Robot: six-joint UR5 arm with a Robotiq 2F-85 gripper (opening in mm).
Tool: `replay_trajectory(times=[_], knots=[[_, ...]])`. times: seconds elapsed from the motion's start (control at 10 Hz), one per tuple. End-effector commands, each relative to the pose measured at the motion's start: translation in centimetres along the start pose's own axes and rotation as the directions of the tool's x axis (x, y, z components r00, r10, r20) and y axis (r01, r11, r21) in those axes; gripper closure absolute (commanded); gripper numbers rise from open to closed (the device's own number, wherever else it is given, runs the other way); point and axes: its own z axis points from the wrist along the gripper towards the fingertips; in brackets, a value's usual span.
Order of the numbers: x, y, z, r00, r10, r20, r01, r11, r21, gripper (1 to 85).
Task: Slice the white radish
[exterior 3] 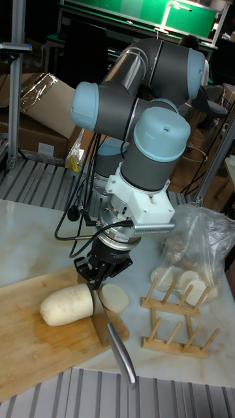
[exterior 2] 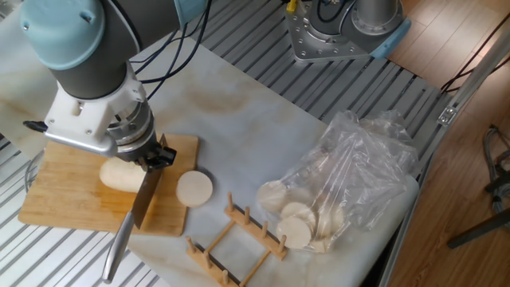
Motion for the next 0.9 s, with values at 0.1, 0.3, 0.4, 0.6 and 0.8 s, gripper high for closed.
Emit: replay_trajectory(times=[0.1,0.3,0.4,0.6,0.8], knots=[[-0.40,0.05,0.05,1.000,0.007,0.014,-0.007,1.000,-0.011,81.7],[-0.39,0.01,0.05,1.000,0.004,0.014,-0.004,1.000,-0.009,79.7],[-0.49,0.14,0.06,1.000,0.004,0.018,-0.004,1.000,-0.014,78.3],[-0.72,0.37,0.11,1.000,0.008,0.026,-0.008,1.000,-0.022,76.3],[-1.30,0.23,0.19,0.999,-0.013,0.047,0.014,1.000,-0.016,74.7]])
